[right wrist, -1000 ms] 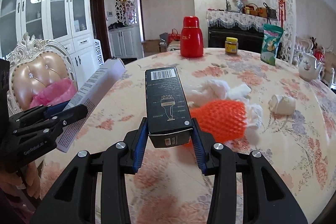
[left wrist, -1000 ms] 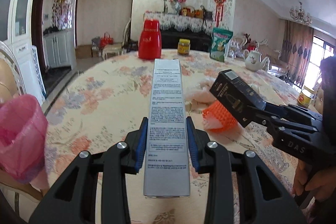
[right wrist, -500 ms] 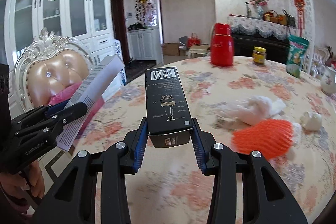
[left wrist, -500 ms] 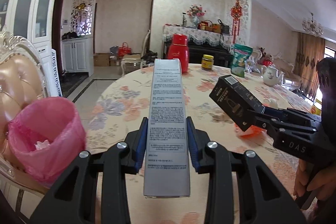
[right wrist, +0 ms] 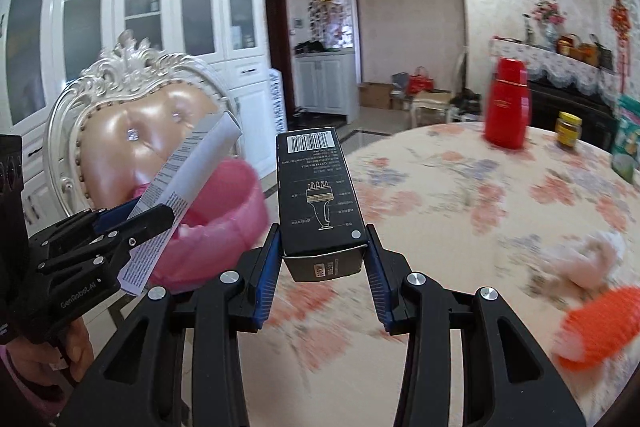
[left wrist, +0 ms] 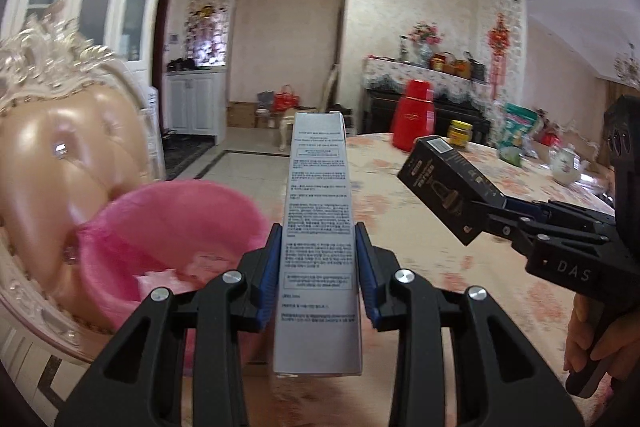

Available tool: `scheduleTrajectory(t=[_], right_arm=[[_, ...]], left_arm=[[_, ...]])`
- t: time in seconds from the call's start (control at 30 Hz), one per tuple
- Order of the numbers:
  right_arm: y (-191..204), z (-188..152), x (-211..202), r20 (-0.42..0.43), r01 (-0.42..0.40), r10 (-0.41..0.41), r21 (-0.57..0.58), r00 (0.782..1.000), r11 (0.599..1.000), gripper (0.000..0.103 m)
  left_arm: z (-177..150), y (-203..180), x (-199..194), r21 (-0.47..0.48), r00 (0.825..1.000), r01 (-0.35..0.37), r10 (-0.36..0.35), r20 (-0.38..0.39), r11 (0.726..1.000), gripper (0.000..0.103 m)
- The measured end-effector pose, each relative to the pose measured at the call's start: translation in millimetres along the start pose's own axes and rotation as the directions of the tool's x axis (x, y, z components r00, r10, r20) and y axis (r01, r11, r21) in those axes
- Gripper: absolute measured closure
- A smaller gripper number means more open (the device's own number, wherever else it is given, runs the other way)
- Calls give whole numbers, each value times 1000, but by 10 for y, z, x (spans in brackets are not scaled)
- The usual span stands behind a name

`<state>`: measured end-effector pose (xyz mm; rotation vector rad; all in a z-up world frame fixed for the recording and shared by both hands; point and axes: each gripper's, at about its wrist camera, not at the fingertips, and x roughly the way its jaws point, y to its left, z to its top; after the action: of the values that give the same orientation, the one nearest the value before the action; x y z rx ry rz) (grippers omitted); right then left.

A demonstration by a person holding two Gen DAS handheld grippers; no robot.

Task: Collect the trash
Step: 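Carry both boxes to the pink bin and open both tools over it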

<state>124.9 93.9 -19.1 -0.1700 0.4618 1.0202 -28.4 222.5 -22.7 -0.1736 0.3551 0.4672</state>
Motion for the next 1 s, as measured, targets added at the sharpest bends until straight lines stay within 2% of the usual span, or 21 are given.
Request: scheduleTrajectory(t=[0.27, 0.43, 0.87, 0.9, 0.93, 0.97, 1.0], right_arm=[[478, 279, 603, -26, -129, 129, -32, 991, 991, 63], [729, 376, 978, -66, -184, 181, -44, 981, 982, 63], [944, 531, 1645, -116, -259, 256, -11, 960, 966, 60], [952, 533, 1678, -116, -265, 262, -6, 958, 964, 60], [959, 533, 1710, -116, -267, 265, -5, 957, 964, 58], [957, 534, 1731, -117, -260, 258, -4, 959, 966, 43], [945, 529, 1741, -112, -248, 247, 0, 963, 969, 37]], left_arm=[[109, 725, 57, -42, 994, -111, 111, -4, 993, 69], [168, 1162, 233, -77, 989, -141, 137, -57, 987, 69], [251, 1641, 674, -118, 984, -166, 156, -89, 979, 68], [260, 1667, 686, -118, 982, -173, 164, -89, 978, 66], [263, 1684, 689, -119, 981, -184, 174, -90, 976, 50], [260, 1714, 660, -127, 979, -196, 187, -79, 972, 34], [254, 1749, 623, -138, 978, -208, 201, -62, 968, 29]])
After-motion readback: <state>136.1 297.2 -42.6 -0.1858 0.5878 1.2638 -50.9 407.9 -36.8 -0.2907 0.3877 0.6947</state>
